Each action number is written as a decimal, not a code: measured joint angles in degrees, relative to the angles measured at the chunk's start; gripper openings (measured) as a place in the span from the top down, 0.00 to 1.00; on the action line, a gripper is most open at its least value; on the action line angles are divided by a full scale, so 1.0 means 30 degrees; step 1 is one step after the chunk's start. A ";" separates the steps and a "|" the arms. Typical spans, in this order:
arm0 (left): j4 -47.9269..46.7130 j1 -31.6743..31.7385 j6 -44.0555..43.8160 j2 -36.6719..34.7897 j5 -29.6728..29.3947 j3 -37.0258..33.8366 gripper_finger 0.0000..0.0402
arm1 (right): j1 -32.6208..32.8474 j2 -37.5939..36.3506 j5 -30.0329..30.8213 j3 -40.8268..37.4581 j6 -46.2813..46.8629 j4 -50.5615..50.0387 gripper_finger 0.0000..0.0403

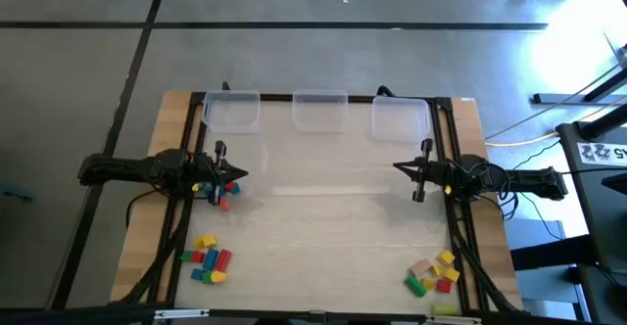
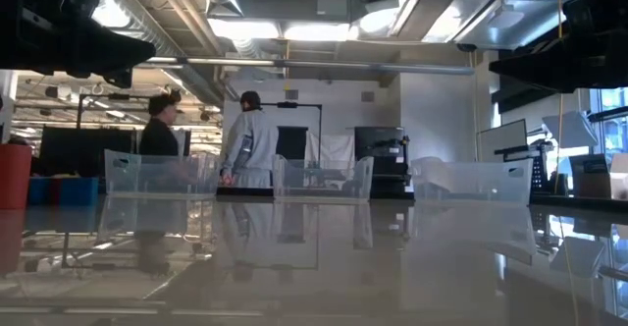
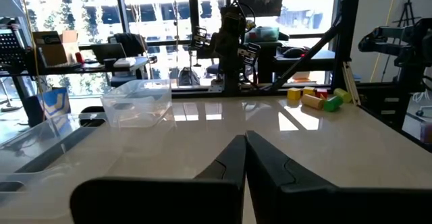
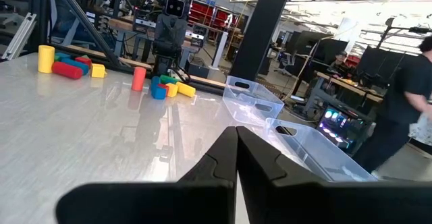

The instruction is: Sort blocks by size

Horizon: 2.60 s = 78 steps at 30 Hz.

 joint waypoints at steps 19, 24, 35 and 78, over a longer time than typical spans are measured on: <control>0.0562 0.0119 0.0006 -0.0002 -0.0536 -0.0041 0.99 | 0.0003 -0.0001 0.0000 0.0000 -0.0036 0.0007 0.97; 0.2113 0.0129 -0.4240 0.0000 -0.0510 -0.0041 0.99 | 0.0003 0.0000 0.0000 0.0000 -0.0036 0.0020 0.97; 0.7493 0.0250 -0.1590 0.2436 -0.0576 0.0856 0.99 | 0.0003 -0.0007 0.2658 0.0000 -0.1101 0.0615 0.97; -1.5480 0.0175 -1.0662 1.5431 -0.0237 1.2947 0.79 | 0.0003 -0.0015 0.4128 0.0000 -0.5085 0.0845 0.97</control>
